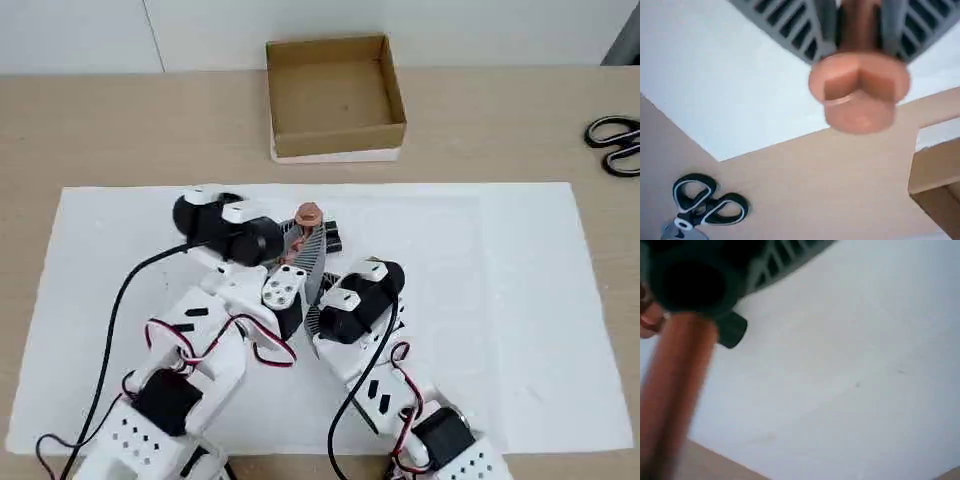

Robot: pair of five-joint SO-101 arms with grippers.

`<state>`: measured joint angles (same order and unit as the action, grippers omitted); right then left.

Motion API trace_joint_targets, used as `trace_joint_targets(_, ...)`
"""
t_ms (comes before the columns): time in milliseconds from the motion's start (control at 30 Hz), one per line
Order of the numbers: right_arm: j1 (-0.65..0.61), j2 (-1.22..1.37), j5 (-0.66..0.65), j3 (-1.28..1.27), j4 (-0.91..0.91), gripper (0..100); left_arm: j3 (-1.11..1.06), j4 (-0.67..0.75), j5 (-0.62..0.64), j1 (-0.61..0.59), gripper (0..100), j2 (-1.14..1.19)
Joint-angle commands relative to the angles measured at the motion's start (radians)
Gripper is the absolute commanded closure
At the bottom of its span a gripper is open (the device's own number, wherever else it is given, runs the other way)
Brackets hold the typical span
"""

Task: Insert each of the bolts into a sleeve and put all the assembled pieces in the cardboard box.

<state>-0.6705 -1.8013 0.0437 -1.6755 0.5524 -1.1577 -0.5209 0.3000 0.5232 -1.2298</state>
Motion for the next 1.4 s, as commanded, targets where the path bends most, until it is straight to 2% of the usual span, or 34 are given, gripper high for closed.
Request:
trace_joint_targets(0,-0.005,-0.013,0.008,-0.009,-0.021,99.5,-0.027,0.075,-0.011,0.005,99,-0.005)
trace_joint_targets(133,-0.004,-0.013,0.008,-0.009,-0.021,99.5,-0.067,0.117,-0.011,0.005,99,-0.005)
trace_joint_targets(533,-0.001,-0.013,0.008,-0.009,-0.021,99.5,-0.07,0.109,-0.011,0.003,99,-0.005)
trace_joint_targets(733,-0.001,-0.013,0.008,-0.009,-0.021,99.5,-0.048,0.034,-0.011,0.003,99,-0.005)
trace_joint_targets(1367,0.001,-0.012,0.008,-0.009,-0.021,99.5,-0.051,-0.018,-0.011,-0.005,99,-0.043)
